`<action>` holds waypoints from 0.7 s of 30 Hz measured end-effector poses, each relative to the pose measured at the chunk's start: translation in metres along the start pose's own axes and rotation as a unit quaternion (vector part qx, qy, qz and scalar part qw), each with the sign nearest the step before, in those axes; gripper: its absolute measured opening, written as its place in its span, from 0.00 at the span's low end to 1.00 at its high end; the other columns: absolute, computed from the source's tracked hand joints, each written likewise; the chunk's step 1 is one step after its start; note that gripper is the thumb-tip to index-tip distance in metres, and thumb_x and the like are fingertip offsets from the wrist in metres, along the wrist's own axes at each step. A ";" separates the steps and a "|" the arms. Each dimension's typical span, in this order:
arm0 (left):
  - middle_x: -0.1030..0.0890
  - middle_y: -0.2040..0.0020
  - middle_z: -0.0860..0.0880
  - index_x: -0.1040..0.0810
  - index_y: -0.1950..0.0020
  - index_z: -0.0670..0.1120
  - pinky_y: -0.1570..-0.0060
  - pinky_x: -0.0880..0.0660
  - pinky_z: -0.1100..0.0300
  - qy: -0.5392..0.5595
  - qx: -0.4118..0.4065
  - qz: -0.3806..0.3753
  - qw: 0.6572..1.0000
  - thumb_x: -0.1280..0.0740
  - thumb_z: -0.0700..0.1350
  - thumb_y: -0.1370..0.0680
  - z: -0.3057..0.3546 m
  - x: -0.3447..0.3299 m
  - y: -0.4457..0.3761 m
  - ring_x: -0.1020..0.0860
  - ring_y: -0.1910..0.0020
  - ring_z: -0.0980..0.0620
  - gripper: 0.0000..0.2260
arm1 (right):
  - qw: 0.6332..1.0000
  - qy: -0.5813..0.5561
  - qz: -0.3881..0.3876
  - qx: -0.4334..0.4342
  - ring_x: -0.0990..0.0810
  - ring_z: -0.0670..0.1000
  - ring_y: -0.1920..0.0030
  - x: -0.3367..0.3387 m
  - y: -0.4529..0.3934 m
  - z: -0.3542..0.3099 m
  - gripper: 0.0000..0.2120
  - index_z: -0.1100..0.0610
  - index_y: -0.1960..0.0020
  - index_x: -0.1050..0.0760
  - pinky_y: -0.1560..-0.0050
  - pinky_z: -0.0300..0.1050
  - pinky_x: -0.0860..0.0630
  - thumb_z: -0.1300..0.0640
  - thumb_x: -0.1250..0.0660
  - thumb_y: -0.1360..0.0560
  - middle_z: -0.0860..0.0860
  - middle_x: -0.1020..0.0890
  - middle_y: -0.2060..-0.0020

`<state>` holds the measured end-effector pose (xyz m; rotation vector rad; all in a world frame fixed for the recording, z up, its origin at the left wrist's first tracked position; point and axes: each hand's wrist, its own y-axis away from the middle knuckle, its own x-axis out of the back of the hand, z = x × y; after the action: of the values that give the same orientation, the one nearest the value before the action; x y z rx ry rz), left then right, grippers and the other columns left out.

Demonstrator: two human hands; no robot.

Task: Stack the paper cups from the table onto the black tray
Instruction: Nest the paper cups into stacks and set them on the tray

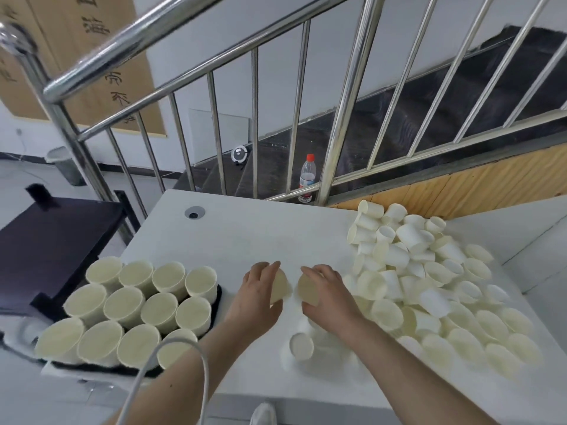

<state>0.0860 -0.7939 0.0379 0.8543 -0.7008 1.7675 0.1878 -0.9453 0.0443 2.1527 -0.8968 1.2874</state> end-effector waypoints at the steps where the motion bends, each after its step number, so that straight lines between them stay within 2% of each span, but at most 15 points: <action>1: 0.39 0.28 0.48 0.43 0.24 0.49 0.36 0.33 0.57 0.000 0.002 0.002 1.000 0.33 0.43 0.25 -0.002 0.003 0.012 0.36 0.31 0.45 0.32 | 1.000 -0.004 -0.002 0.004 0.38 0.50 0.30 -0.003 0.009 -0.006 0.34 0.48 0.24 0.40 0.37 0.45 0.29 0.56 0.32 0.27 0.46 0.37 0.31; 10: 0.39 0.28 0.50 0.44 0.23 0.49 0.38 0.31 0.58 -0.026 0.055 0.031 0.998 0.33 0.47 0.25 -0.041 0.044 0.082 0.36 0.30 0.48 0.33 | 0.998 -0.013 -0.029 0.047 0.40 0.49 0.29 -0.032 0.037 -0.070 0.33 0.48 0.24 0.41 0.36 0.44 0.30 0.56 0.33 0.27 0.46 0.38 0.31; 21: 0.38 0.30 0.48 0.42 0.24 0.49 0.40 0.30 0.58 -0.059 0.122 0.028 0.990 0.31 0.48 0.26 -0.139 0.112 0.082 0.33 0.33 0.47 0.33 | 0.998 -0.011 -0.051 0.047 0.37 0.50 0.31 -0.074 -0.008 -0.163 0.34 0.48 0.24 0.40 0.38 0.44 0.29 0.54 0.33 0.27 0.47 0.37 0.32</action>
<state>-0.0495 -0.6516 0.0428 1.1214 -0.5964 1.8897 0.0727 -0.8073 0.0504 2.2570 -0.7373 1.2809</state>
